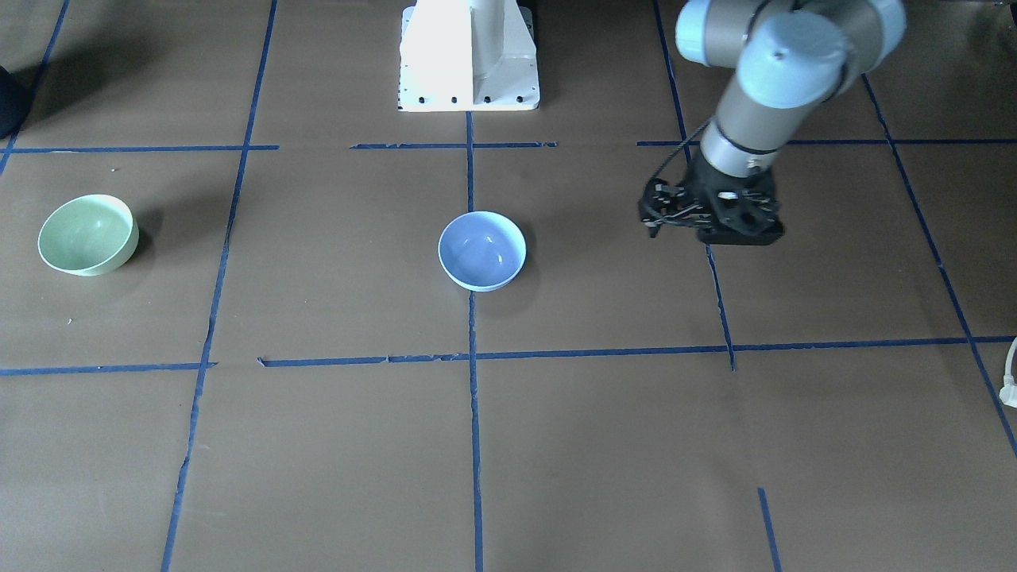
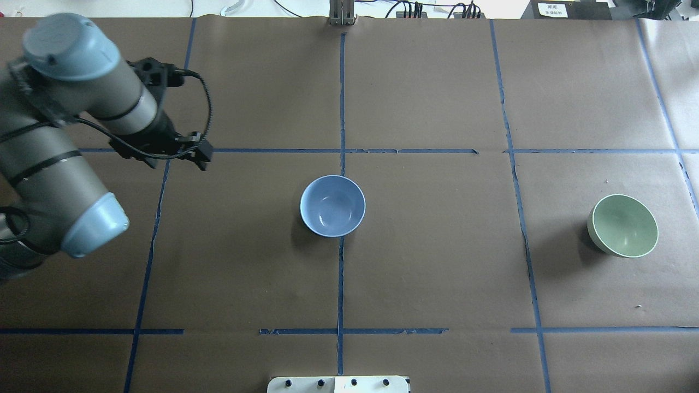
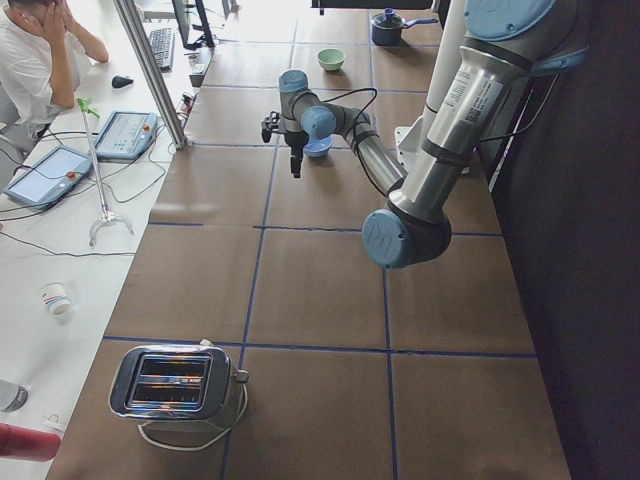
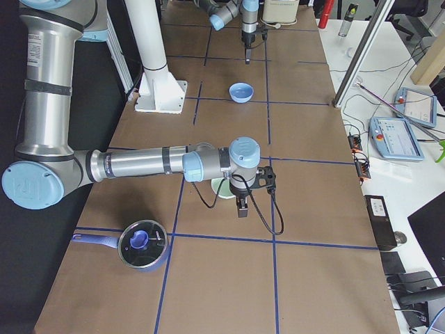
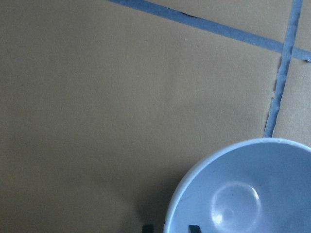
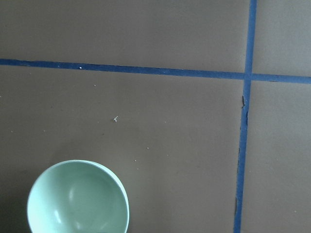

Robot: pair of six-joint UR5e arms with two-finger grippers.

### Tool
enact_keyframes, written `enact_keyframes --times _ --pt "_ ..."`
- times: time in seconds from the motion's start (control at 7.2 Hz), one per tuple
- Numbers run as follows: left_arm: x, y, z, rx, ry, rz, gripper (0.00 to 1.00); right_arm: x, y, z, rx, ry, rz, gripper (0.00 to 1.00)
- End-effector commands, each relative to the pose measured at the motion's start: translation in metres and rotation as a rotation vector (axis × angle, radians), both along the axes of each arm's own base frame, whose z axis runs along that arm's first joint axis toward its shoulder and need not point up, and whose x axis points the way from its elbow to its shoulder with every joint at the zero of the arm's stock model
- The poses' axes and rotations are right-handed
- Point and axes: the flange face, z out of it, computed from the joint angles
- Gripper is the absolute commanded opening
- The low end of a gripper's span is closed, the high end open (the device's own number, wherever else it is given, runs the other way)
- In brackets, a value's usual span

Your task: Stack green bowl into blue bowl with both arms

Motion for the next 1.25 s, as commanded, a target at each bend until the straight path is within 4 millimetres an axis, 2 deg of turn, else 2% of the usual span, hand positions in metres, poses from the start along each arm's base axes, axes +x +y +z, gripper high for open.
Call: enact_keyframes --times 0.0,0.14,0.28,0.42,0.69,0.97,1.11 --pt "-0.185 -0.010 0.117 0.116 -0.056 0.116 1.00 -0.034 0.006 -0.019 -0.014 -0.048 0.082 1.00" --pt "-0.263 0.001 0.180 0.103 -0.062 0.122 1.00 -0.057 0.015 -0.022 -0.015 -0.078 0.116 1.00" --pt "-0.322 0.021 0.240 0.081 -0.062 0.122 1.00 -0.072 0.026 -0.018 -0.015 -0.080 0.131 1.00" --pt "-0.346 0.030 0.255 0.081 -0.061 0.114 1.00 -0.078 0.037 -0.011 -0.023 -0.073 0.145 1.00" --pt "-0.345 0.031 0.258 0.076 -0.063 0.117 1.00 -0.100 0.054 0.006 -0.039 -0.061 0.191 0.98" --pt "-0.345 0.033 0.260 0.075 -0.061 0.119 1.00 -0.107 0.063 0.084 -0.003 -0.080 0.170 0.95" --pt "-0.345 0.035 0.257 0.081 -0.060 0.119 1.00 -0.111 0.067 0.098 0.001 -0.081 0.159 0.91"
